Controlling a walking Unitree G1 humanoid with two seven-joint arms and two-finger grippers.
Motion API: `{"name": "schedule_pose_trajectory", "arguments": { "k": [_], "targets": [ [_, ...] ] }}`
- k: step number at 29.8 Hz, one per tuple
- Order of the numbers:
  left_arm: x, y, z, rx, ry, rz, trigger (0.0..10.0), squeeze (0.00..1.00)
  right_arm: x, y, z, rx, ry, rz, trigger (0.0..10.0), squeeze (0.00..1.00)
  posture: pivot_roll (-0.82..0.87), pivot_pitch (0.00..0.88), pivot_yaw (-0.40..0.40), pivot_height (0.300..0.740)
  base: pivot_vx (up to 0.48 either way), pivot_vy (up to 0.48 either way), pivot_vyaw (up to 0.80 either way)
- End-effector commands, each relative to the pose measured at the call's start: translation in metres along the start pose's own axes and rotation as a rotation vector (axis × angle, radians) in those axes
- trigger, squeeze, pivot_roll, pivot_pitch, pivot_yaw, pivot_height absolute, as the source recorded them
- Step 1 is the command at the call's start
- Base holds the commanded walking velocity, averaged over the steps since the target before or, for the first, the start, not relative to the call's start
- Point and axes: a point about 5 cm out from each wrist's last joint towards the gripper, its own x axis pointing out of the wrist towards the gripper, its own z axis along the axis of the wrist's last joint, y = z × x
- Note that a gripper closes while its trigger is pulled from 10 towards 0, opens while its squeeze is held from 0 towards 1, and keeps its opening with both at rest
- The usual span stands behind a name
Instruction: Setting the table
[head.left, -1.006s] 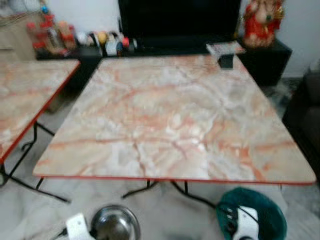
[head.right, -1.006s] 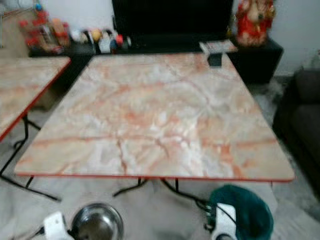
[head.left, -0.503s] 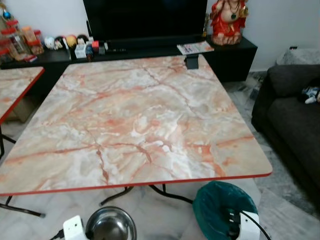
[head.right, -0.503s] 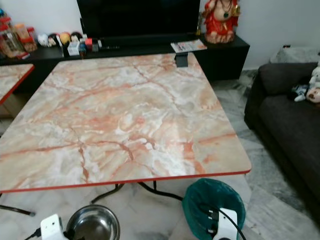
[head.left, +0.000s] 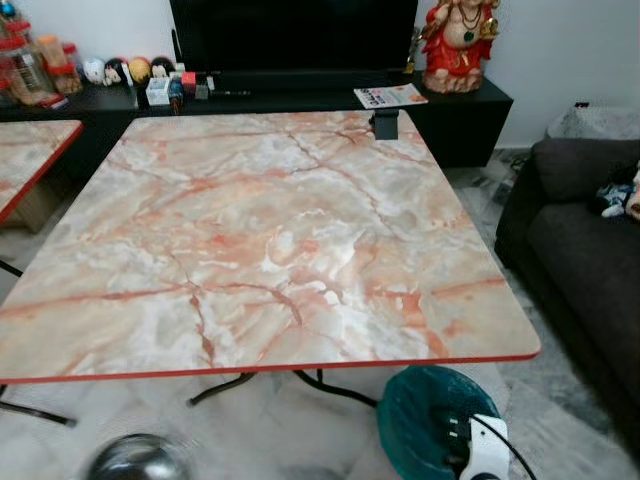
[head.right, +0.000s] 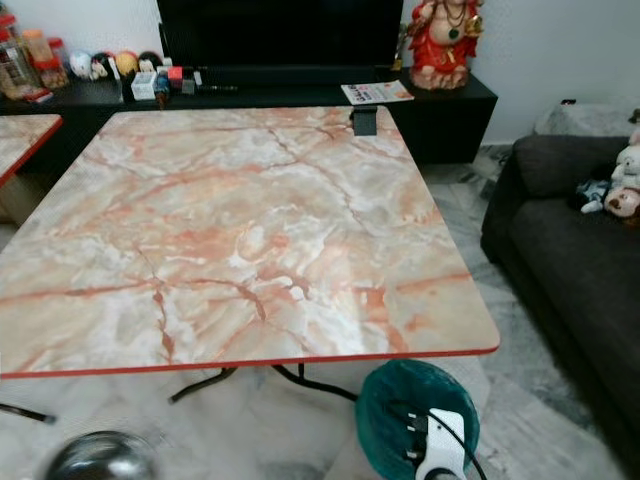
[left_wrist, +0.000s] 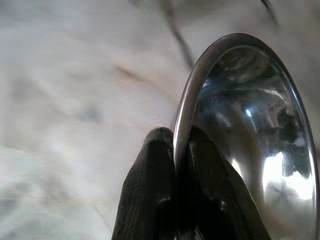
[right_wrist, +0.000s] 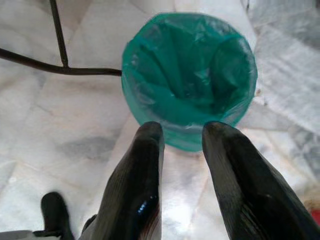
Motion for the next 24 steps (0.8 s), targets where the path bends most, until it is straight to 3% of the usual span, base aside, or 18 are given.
{"name": "schedule_pose_trajectory", "arguments": {
  "k": [1,5,6,8,9,10,11,13,14,15,16,17,18,19,20,21,22,24],
  "targets": [
    [0.008,0.003,0.033,-0.002,-0.174,0.041,10.0,0.0,0.001,0.005,0.003,-0.026,0.004,0.024,10.0,0.0,0.15,0.008,-0.042,0.74,0.0,0.0,0.0],
    [0.015,0.013,0.123,0.006,-0.529,0.133,10.0,0.0,0.003,0.012,0.007,-0.05,0.003,0.049,10.0,0.0,0.18,0.012,-0.055,0.74,0.0,0.0,0.0],
    [0.015,0.013,0.123,0.006,-0.529,0.133,10.0,0.0,0.003,0.012,0.007,-0.05,0.003,0.049,10.0,0.0,0.18,0.012,-0.055,0.74,0.0,0.0,0.0],
    [0.011,0.012,0.171,-0.001,-0.702,0.162,10.0,0.0,0.003,0.014,0.008,-0.053,0.002,0.054,10.0,0.0,0.18,0.012,-0.057,0.74,0.0,0.0,0.0],
    [0.006,-0.002,0.22,-0.051,-0.849,0.115,10.0,0.0,0.003,0.015,0.009,-0.054,0.001,0.056,10.0,0.0,0.18,0.009,-0.056,0.74,0.0,0.0,0.0],
    [0.001,-0.015,0.245,-0.077,-0.919,0.049,10.0,0.0,0.003,0.016,0.009,-0.053,0.002,0.056,10.0,0.0,0.18,0.008,-0.056,0.74,0.0,0.0,0.0],
    [-0.003,-0.024,0.261,-0.092,-0.965,0.004,10.0,0.0,0.003,0.016,0.009,-0.053,0.003,0.056,10.0,0.0,0.18,0.007,-0.054,0.74,0.0,0.0,0.0],
    [-0.018,-0.068,0.294,-0.145,-1.02,-0.242,10.0,0.0,0.003,0.017,0.008,-0.048,0.006,0.054,10.0,0.0,0.17,0.0,-0.04,0.74,0.0,0.0,0.0],
    [-0.027,-0.099,0.306,-0.241,-0.978,-0.441,10.0,0.0,0.003,0.017,0.007,-0.038,0.007,0.046,10.0,0.0,0.17,0.0,-0.036,0.74,0.0,0.0,0.0],
    [-0.027,-0.099,0.306,-0.241,-0.978,-0.441,10.0,0.0,0.003,0.017,0.007,-0.038,0.007,0.046,10.0,0.0,0.17,0.0,-0.036,0.74,0.0,0.0,0.0],
    [-0.036,-0.122,0.31,-0.319,-0.92,-0.584,10.0,0.0,0.003,0.016,0.006,-0.029,0.008,0.04,10.0,0.0,0.16,0.0,-0.03,0.74,0.0,0.0,0.0],
    [-0.036,-0.122,0.31,-0.319,-0.92,-0.584,10.0,0.0,0.003,0.016,0.006,-0.029,0.008,0.04,10.0,0.0,0.16,0.0,-0.03,0.74,0.0,0.0,0.0],
    [-0.05,-0.159,0.313,-0.405,-0.835,-0.745,10.0,0.0,0.003,0.017,0.004,-0.02,0.011,0.034,10.0,0.0,0.13,0.0,-0.006,0.74,0.0,0.0,0.0],
    [-0.05,-0.159,0.313,-0.405,-0.835,-0.745,10.0,0.0,0.003,0.017,0.004,-0.02,0.011,0.034,10.0,0.0,0.13,0.0,-0.006,0.74,0.0,0.0,0.0],
    [-0.056,-0.175,0.313,-0.441,-0.792,-0.813,10.0,0.0,0.002,0.017,0.003,-0.014,0.012,0.03,10.0,0.0,0.13,0.0,0.0,0.74,0.0,0.0,0.0],
    [-0.065,-0.201,0.309,-0.495,-0.678,-0.913,10.0,0.0,0.002,0.017,0.002,0.008,0.01,0.02,10.0,0.0,0.1,0.0,0.012,0.74,0.0,0.0,0.0],
    [-0.065,-0.201,0.309,-0.495,-0.678,-0.913,10.0,0.0,0.002,0.017,0.002,0.008,0.01,0.02,10.0,0.0,0.1,0.0,0.012,0.74,0.0,0.0,0.0],
    [-0.083,-0.241,0.291,-0.522,-0.467,-1.052,10.0,0.0,0.001,0.014,0.0,0.043,0.005,-0.002,10.0,0.0,0.06,0.0,0.039,0.74,0.0,0.0,0.0]
  ]
}}
